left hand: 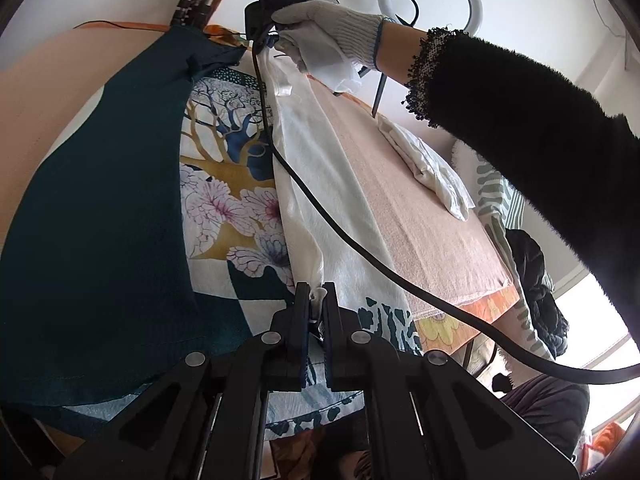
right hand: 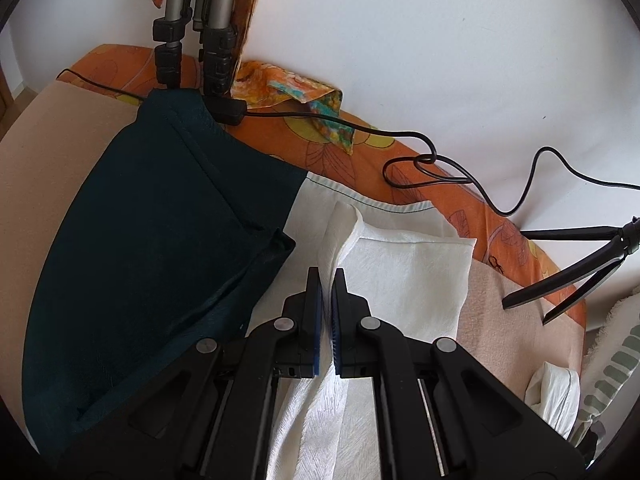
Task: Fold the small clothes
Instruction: 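Fold the held cream side over toward the center, then open both tools, then move both tools to the hem and grasp the hem edge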
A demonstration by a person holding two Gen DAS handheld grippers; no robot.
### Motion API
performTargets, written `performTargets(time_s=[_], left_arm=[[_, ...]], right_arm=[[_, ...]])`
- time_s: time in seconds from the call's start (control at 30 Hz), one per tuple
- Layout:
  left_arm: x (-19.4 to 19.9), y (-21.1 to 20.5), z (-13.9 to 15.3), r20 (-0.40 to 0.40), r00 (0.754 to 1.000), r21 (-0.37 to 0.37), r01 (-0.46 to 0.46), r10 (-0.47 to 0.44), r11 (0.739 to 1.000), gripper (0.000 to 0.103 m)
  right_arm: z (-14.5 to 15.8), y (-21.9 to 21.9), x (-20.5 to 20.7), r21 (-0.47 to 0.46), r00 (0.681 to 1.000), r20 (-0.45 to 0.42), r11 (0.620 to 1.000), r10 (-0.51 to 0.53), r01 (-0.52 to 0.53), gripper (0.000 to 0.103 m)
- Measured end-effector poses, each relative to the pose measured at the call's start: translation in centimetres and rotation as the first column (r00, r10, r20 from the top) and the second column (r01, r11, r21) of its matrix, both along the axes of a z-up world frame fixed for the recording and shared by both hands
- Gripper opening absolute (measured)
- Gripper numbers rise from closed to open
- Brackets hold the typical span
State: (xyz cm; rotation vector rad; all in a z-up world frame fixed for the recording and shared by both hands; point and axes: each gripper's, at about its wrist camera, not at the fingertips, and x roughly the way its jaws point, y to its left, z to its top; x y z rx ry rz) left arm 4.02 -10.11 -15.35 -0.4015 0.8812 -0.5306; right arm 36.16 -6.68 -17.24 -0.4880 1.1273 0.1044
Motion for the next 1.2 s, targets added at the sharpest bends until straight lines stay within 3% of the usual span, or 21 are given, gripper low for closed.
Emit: performTargets(time_s=[0.27,0.3,0.37,0.4,0.43,0.53,0.67,0.83,0.93,1.07,1.13,1.2], left_arm=[[0.0,0.8,-0.5,-0.017,1.000,0.000,-0.001,0.001,1.000,0.004],[-0.1,0.8,-0.4,-0.014,1.000,-0.003,-0.001,0.001,1.000,0.004],[-0.1,0.7,-0.2,-0.017,1.000,0.004,0.006,-0.006,1.000,0.005],[-0.1,0.6,-0.1,-0.029,1.000,0.007,0.008,-0.008,1.000,0.011],[0.0,0.6,-0.1,-0.043,0.999,0.006,0.013,-0.012,1.000,0.015],[-0.1,1.0,0.5,-0.036,0.999,0.024,0.008,-0.007,1.000,0.015],[-0.4,2.5,1.7,-0.031,0.999,0.026,0.012,-0.011,1.000,0.019],[-1.4,4.4,4.8,0.039,0.999,0.077,0.032,-0.035,0.997,0.019],[-2.4,5.2,6.6,0.099,0.994,0.128,0.038,-0.051,0.991,0.034],[-2.9,6.5,7.8,0.154,0.988,0.201,-0.005,-0.027,0.980,0.034],[-2.4,7.6,7.9,0.166,0.986,0.216,-0.045,0.009,0.975,0.034],[-1.8,8.9,8.3,0.185,0.981,0.221,-0.095,0.054,0.971,0.034]], right_arm=[[-1.5,1.6,0.2,-0.003,1.000,-0.018,1.000,0.011,-0.011,0.005],[-1.3,1.6,0.2,0.022,0.999,-0.027,1.000,0.018,-0.017,0.009],[0.0,1.2,-0.2,0.118,0.999,-0.037,0.993,0.026,-0.022,0.033],[1.1,0.7,-0.5,0.182,0.999,-0.030,0.983,0.027,-0.021,0.051],[2.4,0.1,-1.0,0.239,0.999,-0.012,0.971,0.030,-0.026,0.056],[6.0,-2.5,-2.8,0.355,0.999,0.037,0.935,0.003,-0.016,0.056],[8.0,-7.1,-5.3,0.484,0.997,0.010,0.873,-0.073,0.059,0.056],[5.5,-10.2,-8.0,0.552,0.987,-0.092,0.818,-0.131,0.160,0.055],[3.0,-9.8,-9.1,0.542,0.982,-0.145,0.820,-0.125,0.184,0.055],[0.8,-8.4,-9.4,0.542,0.975,-0.188,0.816,-0.117,0.203,0.055],[0.5,-7.6,-9.4,0.593,0.975,-0.206,0.781,-0.088,0.196,0.055],[1.4,-6.5,-9.9,0.701,0.977,-0.214,0.695,-0.008,0.159,0.055]])
